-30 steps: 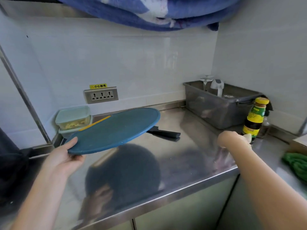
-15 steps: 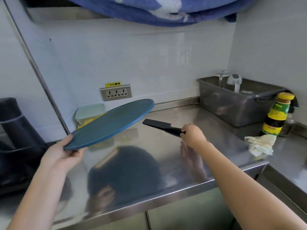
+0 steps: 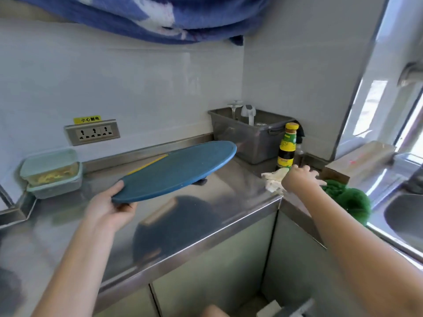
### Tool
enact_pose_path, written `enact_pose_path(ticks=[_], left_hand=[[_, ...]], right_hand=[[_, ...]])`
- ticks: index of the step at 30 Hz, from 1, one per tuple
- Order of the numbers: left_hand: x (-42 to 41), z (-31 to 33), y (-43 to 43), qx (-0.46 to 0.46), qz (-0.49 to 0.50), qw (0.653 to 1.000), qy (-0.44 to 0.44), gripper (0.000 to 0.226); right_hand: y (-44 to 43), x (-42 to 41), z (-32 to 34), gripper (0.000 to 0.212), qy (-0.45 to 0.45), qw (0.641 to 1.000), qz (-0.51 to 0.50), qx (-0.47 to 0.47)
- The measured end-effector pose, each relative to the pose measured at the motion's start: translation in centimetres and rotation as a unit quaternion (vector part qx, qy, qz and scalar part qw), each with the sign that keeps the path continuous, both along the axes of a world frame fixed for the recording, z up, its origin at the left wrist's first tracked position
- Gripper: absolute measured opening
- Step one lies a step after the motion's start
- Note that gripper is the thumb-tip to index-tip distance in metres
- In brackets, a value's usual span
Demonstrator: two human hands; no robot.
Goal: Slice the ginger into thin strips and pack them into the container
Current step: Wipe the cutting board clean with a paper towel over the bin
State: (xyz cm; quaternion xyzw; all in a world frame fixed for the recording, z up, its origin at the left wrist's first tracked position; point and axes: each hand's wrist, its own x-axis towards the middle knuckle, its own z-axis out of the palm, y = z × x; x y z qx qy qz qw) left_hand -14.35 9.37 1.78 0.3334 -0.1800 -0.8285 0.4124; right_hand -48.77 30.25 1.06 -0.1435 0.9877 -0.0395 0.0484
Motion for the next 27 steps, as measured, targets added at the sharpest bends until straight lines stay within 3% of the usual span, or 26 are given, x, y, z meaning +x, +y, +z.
enact_pose_path(ticks=[4,6,8,10,13,15,17,19,23,27], left_hand=[[-1.8,0.6,2.1,-0.012,-0.007,1.000,-0.007,0.011],[-1.6,0.5,2.0,-0.017,0.002,1.000,-0.007,0.007],[-0.9,0.2,1.3,-0.013,0.005,1.000,0.000,0.021],[0.2,0.1,0.5,0.003,0.023,1.000,0.008,0.037],[2.2,0.9,0.1,0.001,0.042,0.999,0.022,0.033],[3.4,1.4,0.0,-0.008,0.053,0.998,0.030,0.035],[4.8,2.1,-0.1,-0.018,0.064,0.997,0.040,0.036],[6.1,2.8,-0.1,-0.030,0.076,0.996,0.039,0.031],[8.3,3.8,0.0,-0.049,0.089,0.994,0.028,0.009],[9.8,3.2,-0.8,-0.043,0.092,0.994,0.042,0.026]], right_hand=[[4.6,-3.2,-1.8,0.073,-0.105,0.986,-0.122,0.042],[6.4,-2.4,-2.4,0.085,-0.082,0.985,-0.143,0.047],[7.7,-1.3,-2.0,0.076,-0.044,0.990,-0.121,0.048],[7.8,-1.7,-2.0,0.054,-0.018,0.992,-0.094,0.086],[7.4,-1.4,-0.8,0.046,-0.012,0.987,-0.049,0.153],[6.3,-0.6,1.2,0.042,-0.006,0.989,-0.032,0.144],[4.6,0.6,4.3,0.031,0.059,0.989,0.009,0.137],[2.3,1.9,7.1,0.029,0.119,0.985,0.065,0.105],[-1.3,4.8,8.9,0.033,0.148,0.979,0.131,0.053],[-4.1,5.7,5.0,0.034,0.087,0.978,0.189,0.020]])
